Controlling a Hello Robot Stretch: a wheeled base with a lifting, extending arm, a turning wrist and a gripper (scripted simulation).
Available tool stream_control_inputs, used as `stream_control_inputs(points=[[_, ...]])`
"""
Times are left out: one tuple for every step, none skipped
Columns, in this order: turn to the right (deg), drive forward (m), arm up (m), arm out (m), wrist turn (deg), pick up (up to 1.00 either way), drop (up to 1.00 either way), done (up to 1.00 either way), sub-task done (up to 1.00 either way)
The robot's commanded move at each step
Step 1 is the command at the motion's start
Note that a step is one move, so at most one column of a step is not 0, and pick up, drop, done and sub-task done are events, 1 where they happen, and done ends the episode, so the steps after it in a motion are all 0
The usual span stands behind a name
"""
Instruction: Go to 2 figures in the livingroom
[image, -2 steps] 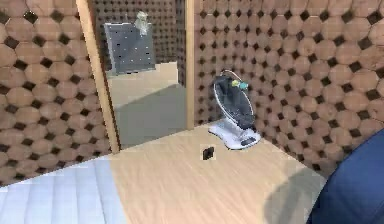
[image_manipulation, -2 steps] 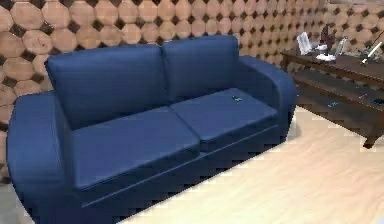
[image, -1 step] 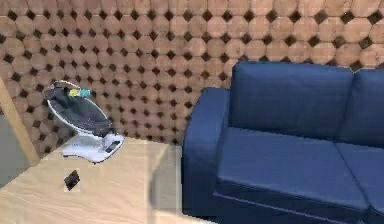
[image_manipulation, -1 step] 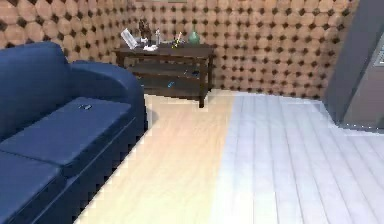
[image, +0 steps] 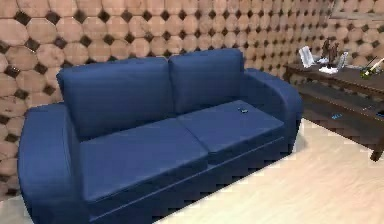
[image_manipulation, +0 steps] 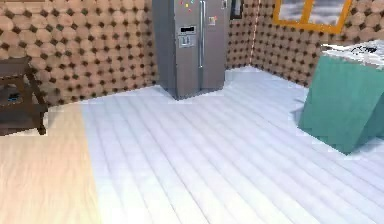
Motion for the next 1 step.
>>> stream_control_inputs(points=[[45.0, 0.00, 0.00, 0.00, 0.0, 0.00, 0.00, 0.00, 0.00]])
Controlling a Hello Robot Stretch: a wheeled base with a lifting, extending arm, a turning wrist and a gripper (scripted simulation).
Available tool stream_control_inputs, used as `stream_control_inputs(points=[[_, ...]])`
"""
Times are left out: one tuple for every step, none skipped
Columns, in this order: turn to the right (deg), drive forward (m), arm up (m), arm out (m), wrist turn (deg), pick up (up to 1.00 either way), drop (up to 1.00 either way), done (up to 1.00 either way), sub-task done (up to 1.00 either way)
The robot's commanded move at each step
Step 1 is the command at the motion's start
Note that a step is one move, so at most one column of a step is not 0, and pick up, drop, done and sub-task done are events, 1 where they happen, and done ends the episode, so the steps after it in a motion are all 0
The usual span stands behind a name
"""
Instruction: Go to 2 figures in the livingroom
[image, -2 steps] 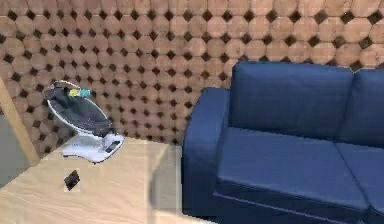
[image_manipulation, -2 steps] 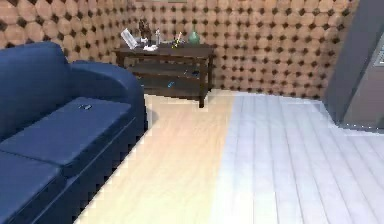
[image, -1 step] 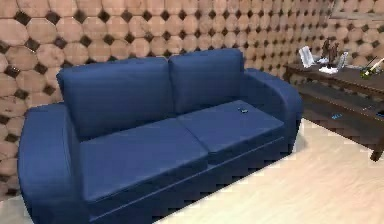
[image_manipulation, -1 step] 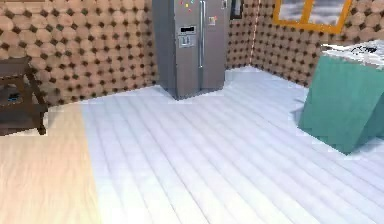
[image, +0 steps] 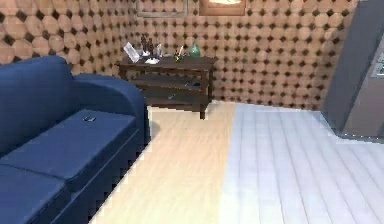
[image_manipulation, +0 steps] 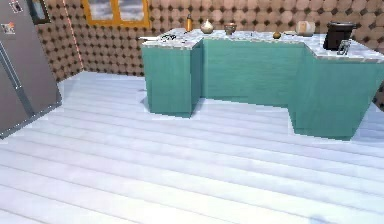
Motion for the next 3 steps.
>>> stream_control_inputs(points=[[3.0, 0.00, 0.00, 0.00, 0.0, 0.00, 0.00, 0.00, 0.00], [0.0, 1.00, 0.00, 0.00, 0.0, 0.00, 0.00, 0.00, 0.00], [0.0, 0.95, 0.00, 0.00, 0.0, 0.00, 0.00, 0.00, 0.00]])
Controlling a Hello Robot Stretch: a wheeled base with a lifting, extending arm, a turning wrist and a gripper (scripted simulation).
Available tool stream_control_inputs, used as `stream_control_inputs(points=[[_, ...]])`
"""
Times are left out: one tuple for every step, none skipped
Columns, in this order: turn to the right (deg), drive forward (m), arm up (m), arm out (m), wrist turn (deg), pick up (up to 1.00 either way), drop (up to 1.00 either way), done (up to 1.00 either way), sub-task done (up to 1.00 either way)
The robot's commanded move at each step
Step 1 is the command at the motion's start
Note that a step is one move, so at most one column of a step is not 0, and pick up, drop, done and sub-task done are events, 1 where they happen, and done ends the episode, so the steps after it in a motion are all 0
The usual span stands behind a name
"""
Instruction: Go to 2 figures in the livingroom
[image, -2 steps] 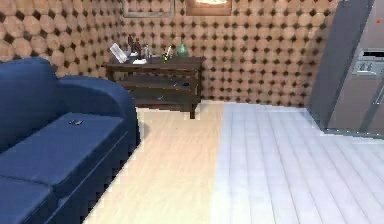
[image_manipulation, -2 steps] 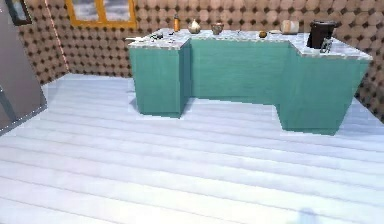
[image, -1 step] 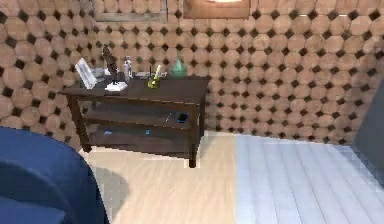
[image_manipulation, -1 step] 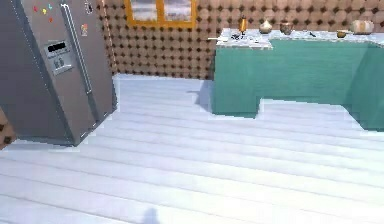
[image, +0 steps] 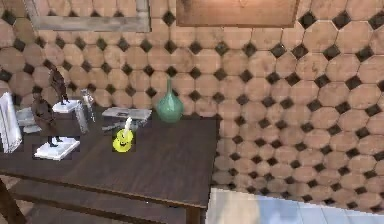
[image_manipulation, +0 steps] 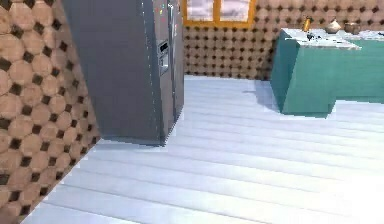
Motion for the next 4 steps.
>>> stream_control_inputs(points=[[-36.0, 0.00, 0.00, 0.00, 0.0, 0.00, 0.00, 0.00, 0.00], [0.0, 0.00, 0.00, 0.00, 0.0, 0.00, 0.00, 0.00, 1.00], [-24.0, 0.00, 0.00, 0.00, 0.0, 0.00, 0.00, 0.00, 0.00], [0.0, 1.00, 0.00, 0.00, 0.0, 0.00, 0.00, 0.00, 0.00]])
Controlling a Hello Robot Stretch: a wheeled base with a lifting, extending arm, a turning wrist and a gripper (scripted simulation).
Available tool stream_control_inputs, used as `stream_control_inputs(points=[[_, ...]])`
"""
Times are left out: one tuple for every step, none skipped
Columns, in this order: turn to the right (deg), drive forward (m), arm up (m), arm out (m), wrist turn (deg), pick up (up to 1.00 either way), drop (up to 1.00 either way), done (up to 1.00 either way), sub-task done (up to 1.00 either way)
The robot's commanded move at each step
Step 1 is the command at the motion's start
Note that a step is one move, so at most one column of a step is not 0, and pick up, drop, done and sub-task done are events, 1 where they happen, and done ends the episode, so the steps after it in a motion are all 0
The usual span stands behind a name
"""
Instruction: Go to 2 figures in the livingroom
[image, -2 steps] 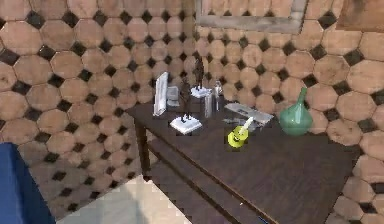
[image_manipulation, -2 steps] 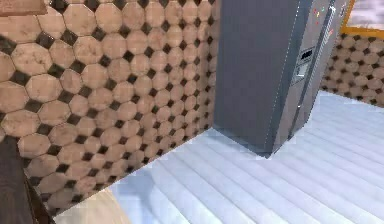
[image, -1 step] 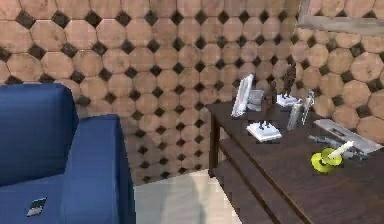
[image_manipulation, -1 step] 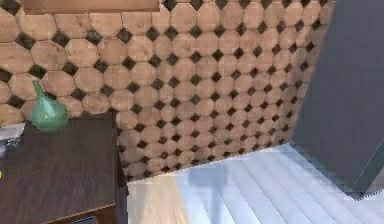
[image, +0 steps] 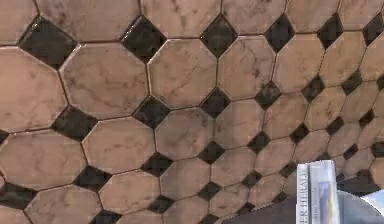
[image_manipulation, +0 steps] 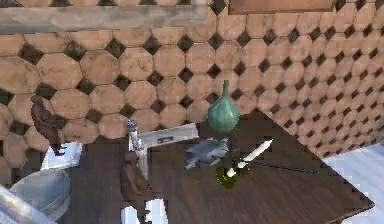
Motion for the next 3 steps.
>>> stream_control_inputs(points=[[-24.0, 0.00, 0.00, 0.00, 0.0, 0.00, 0.00, 0.00, 0.00], [0.0, 0.10, 0.00, 0.00, 0.0, 0.00, 0.00, 0.00, 0.00], [45.0, 0.00, 0.00, 0.00, 0.0, 0.00, 0.00, 0.00, 0.00]])
